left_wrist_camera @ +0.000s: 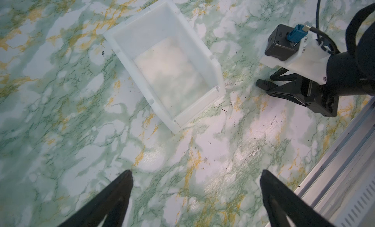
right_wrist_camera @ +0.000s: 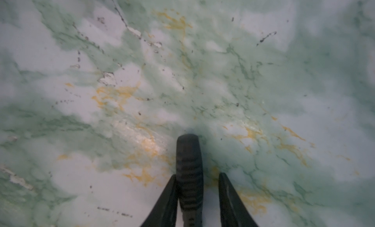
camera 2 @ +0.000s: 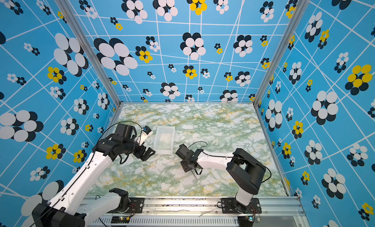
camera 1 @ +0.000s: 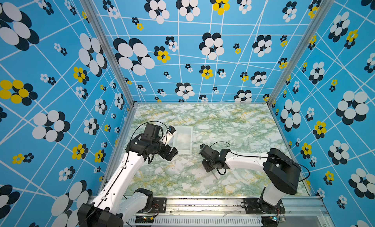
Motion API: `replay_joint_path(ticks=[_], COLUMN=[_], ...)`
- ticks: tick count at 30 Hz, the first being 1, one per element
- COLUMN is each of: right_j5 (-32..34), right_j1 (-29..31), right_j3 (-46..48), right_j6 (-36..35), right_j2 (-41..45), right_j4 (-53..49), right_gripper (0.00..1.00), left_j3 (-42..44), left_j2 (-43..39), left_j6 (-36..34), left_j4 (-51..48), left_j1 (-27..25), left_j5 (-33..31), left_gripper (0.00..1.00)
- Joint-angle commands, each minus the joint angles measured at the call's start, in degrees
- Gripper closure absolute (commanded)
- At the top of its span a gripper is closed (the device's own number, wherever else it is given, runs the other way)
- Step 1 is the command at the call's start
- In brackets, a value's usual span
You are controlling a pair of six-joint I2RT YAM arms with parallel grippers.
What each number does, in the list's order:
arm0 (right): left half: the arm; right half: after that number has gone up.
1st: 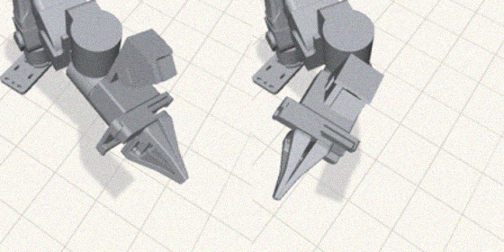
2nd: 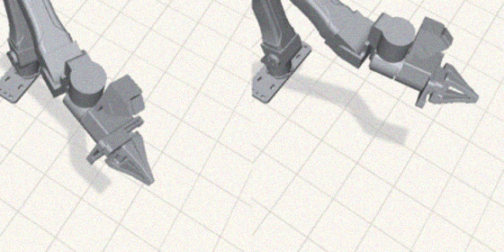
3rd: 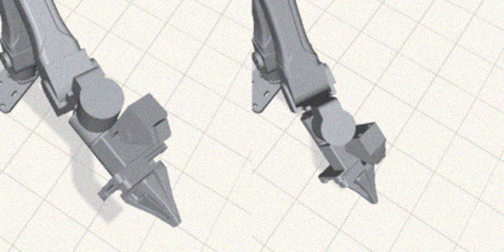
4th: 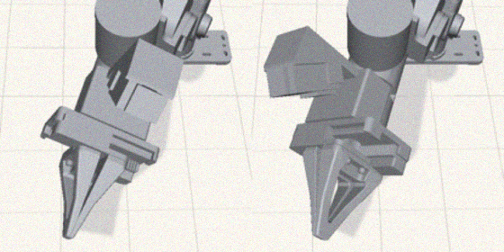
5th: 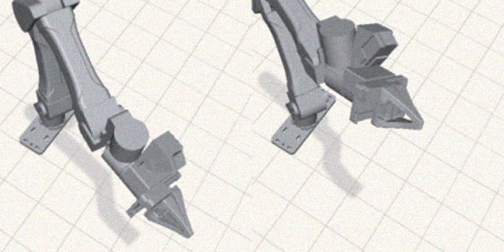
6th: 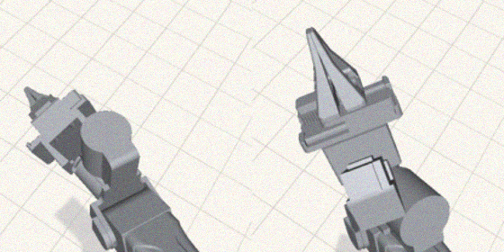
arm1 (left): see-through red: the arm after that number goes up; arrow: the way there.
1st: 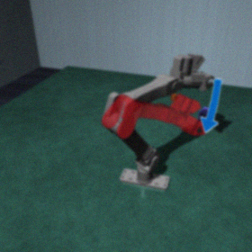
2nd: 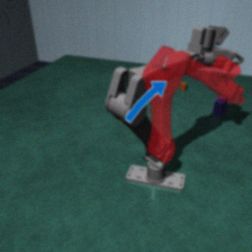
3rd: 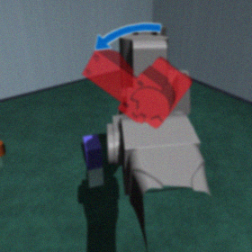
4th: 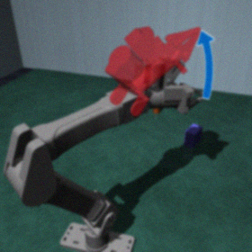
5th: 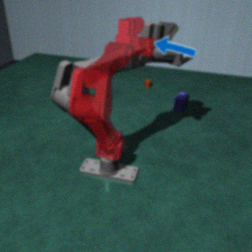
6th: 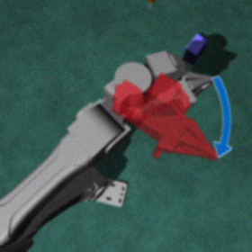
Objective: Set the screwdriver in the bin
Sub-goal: 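Close the right gripper on the screwdriver handle, then lift the screwdriver with the right gripper and carry it over the white bin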
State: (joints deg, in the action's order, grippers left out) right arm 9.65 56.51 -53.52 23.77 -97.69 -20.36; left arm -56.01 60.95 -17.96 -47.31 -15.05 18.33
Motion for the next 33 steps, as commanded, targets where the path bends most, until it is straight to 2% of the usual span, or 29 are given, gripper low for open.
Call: replay_joint_path(ticks=[1,15,25,33], right_j5=[0.48,2.94,3.49,3.12], right_j1=[0.46,0.49,0.37,-1.27], right_j3=[1.92,2.94,2.44,-2.76], right_j6=[1.56,2.32,1.97,-0.71], right_j2=[-1.11,-0.57,2.72,5.61], right_j4=[-0.87,0.85,-0.13,-5.92], right_gripper=[0.69,0.84,0.86,0.85], left_j3=[-1.62,-1.55,-1.36,-1.5], left_j2=[0.42,0.3,0.39,-0.71], left_j6=[-0.83,-1.12,-0.9,-0.77], left_j4=[-1.34,-2.01,-1.55,-1.59], left_j1=[0.0,-0.06,0.09,1.2], left_j5=[1.69,3.29,2.39,2.32], left_gripper=[0.01,0.01,0.01,0.01])
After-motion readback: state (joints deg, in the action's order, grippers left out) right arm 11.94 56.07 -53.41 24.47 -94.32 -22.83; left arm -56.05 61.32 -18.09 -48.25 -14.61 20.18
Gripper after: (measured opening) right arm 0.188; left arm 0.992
